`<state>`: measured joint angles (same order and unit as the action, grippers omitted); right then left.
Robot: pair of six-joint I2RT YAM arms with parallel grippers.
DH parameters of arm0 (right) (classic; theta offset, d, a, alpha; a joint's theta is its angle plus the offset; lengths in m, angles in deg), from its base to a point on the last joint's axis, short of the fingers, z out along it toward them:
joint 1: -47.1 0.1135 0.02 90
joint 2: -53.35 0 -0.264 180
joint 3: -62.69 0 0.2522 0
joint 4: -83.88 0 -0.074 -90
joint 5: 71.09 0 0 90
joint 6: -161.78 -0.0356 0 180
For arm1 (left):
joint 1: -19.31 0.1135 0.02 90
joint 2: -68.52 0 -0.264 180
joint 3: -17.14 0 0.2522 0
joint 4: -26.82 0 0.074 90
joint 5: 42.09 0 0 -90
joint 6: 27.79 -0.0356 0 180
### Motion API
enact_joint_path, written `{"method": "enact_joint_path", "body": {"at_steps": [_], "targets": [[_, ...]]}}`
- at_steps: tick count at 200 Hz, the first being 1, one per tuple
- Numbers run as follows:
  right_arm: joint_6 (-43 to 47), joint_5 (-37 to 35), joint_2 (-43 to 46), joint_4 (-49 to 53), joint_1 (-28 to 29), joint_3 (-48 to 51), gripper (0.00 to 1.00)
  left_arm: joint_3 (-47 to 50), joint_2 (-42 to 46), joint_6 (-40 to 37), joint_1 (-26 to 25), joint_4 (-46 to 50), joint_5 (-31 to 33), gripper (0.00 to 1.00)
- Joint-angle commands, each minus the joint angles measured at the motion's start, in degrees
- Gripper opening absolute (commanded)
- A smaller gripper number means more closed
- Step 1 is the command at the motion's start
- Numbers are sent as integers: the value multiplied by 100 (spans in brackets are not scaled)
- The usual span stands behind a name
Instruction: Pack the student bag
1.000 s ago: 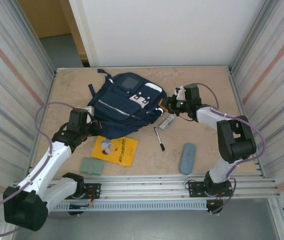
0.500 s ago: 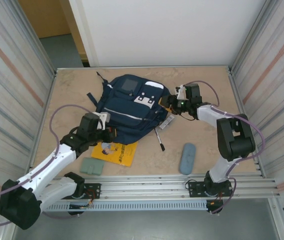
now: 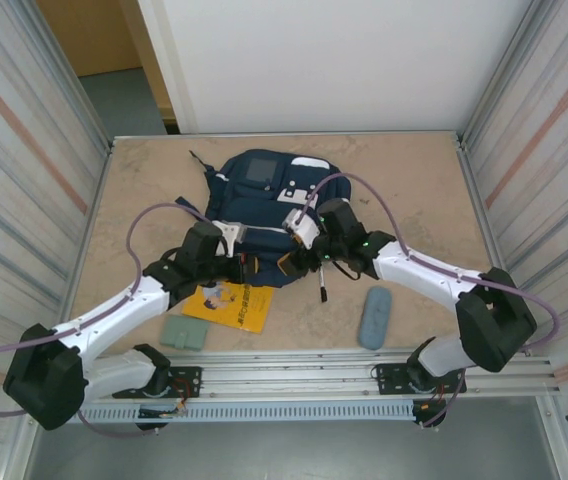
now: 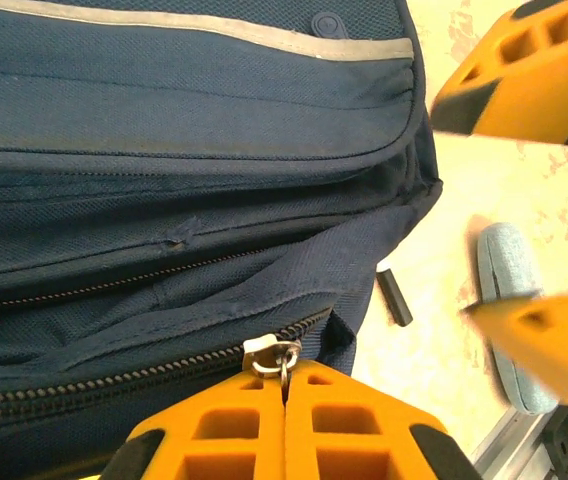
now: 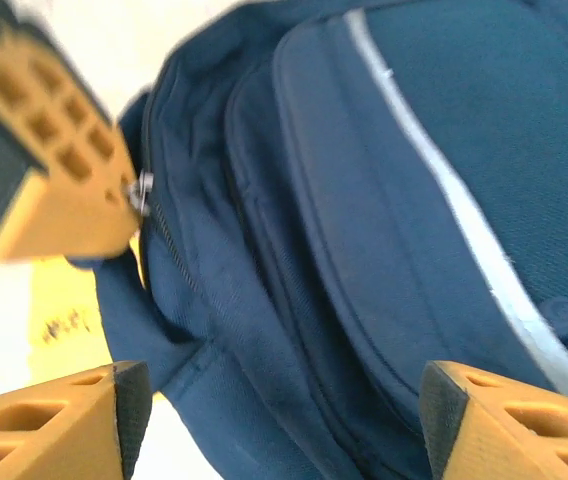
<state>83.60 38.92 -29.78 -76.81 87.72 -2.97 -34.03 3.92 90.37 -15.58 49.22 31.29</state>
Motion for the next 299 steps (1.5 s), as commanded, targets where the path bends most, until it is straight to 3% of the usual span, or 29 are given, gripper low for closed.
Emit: {"method": "enact_joint_path", "body": {"at_steps": [1,36,45,55,70,95,123,143,165,193,200,208,217,299], "targets": [[1571,-533,-386,168,85,-249,72,-308,-7,27,-44,-380,-283,0],[2077,-859,-886,253,324,-596,67,-377,86,17,-53,-226,-299,0],[2100,-1236,-1019,185,367,-627,58,-381,164,-11,-52,-156,-265,0],[2075,-1563,-1060,154,372,-638,39,-365,267,-26,-48,-92,-116,0],[1993,-1574,-889,49,265,-513,16,-355,451,-69,98,146,99,0],[2298,-1477,-508,-105,-13,-225,8,-306,831,-240,889,742,-44,0],[3408,-1745,-256,59,-46,92,7,-91,1070,-268,2289,890,-1017,0],[3735,-2102,-288,-155,-140,199,8,-56,1050,-379,2619,929,-1394,0],[3577,-1925,-192,-307,-239,199,16,23,832,-356,2403,605,-1627,0],[3288,-1442,138,-474,-187,286,18,-48,633,-673,1462,461,-1342,0],[3295,-1424,224,-457,-169,331,18,-67,649,-819,1234,445,-1210,17],[3293,-1393,290,-430,-188,374,18,-97,640,-999,1039,437,-1135,44],[3343,-1331,337,-394,-224,407,18,-155,590,-1126,905,498,-1025,53],[3352,-1171,473,-253,-260,405,16,-428,-436,-1335,809,780,-211,44]]}}
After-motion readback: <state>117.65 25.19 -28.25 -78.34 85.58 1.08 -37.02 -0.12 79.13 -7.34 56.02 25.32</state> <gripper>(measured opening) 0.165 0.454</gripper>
